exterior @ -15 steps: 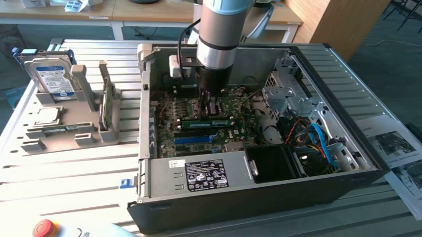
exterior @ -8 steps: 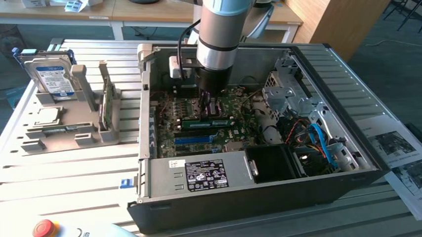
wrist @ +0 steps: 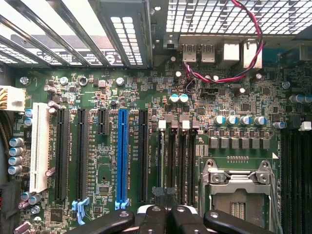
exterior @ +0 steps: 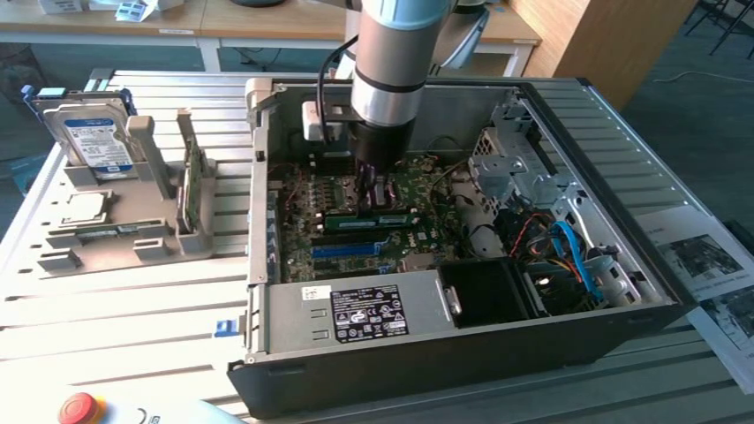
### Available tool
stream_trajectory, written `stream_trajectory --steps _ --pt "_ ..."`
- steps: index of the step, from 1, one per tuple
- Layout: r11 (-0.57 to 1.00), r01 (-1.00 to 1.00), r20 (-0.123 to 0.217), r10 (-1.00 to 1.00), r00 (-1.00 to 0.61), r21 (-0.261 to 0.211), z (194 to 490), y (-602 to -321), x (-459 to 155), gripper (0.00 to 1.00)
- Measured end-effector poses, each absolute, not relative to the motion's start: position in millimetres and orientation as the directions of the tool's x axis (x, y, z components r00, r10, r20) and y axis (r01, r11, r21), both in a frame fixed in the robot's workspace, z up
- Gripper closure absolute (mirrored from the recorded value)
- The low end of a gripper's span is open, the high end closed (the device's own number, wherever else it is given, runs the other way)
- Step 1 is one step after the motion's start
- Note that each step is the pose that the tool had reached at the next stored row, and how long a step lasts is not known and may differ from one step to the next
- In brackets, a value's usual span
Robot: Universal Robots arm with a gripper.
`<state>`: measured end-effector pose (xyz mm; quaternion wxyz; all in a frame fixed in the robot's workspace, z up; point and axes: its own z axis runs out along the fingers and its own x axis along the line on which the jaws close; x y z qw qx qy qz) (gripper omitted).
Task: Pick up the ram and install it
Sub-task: 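Press down the ram until it locks into place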
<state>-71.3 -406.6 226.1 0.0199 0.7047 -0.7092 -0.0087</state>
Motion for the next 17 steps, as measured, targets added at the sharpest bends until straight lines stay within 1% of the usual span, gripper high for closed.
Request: stream_trajectory --steps 17 --pt "0.007 -0.999 0.016 -1.0 -0.006 0.04 224.1 -406.6 -71.9 0.89"
